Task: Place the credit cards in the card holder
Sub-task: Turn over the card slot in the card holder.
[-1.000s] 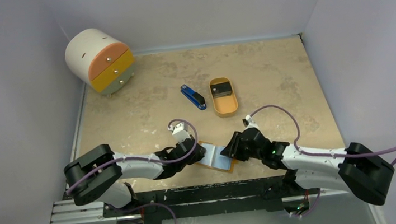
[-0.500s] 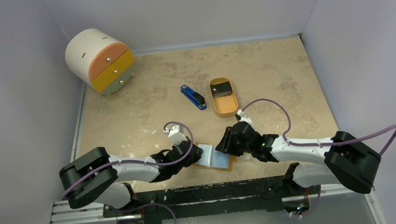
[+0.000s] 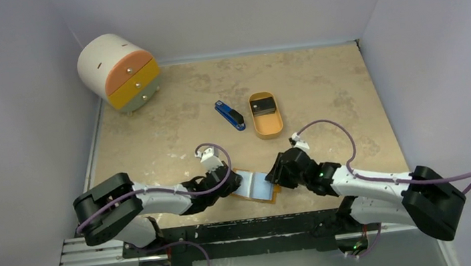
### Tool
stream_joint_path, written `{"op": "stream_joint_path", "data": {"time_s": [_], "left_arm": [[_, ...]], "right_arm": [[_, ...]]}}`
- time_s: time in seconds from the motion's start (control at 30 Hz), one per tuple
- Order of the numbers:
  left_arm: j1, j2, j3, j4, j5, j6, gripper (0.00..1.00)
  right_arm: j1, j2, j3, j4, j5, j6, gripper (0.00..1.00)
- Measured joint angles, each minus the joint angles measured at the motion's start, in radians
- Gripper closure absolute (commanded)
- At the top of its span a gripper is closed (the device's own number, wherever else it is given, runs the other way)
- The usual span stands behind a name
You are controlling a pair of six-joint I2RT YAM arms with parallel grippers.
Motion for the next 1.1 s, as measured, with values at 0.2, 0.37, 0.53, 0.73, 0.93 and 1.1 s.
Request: {"op": "stream_joint_path", "data": {"time_s": [0.2,0.37,0.53,0.73,0.93,1.1], "left_arm": [[0.0,0.002,0.002,-0.004,-0.001,-0.007,1.0],[0.001,-0.008,0.003,-0.027,-0.028,-0.023,1.0],[0.005,-0.047,-0.022,-0.057,-0.064,-0.043,1.0],[0.005,-0.092,-0.049,-0.091,-0.093,-0.074,1.0],[0.005,-0.157,-0.055,-0.191,-0.112,-0.077,1.0],[0.005,-0.241,-0.055,-0.306,-0.145,-0.07,1.0]], "right_arm": [[0.0,-0.005,-0.008,-0.001,-0.001,-0.001,0.66],[-0.004,0.058,0.003,0.045,-0.017,-0.023,0.71],[-0.005,0.183,0.077,0.113,-0.049,-0.078,0.7],[-0.019,0.287,0.151,0.152,-0.08,-0.154,0.69],[-0.04,0.338,0.203,0.149,-0.105,-0.22,0.69],[-0.04,0.338,0.203,0.149,-0.107,-0.236,0.68]]}}
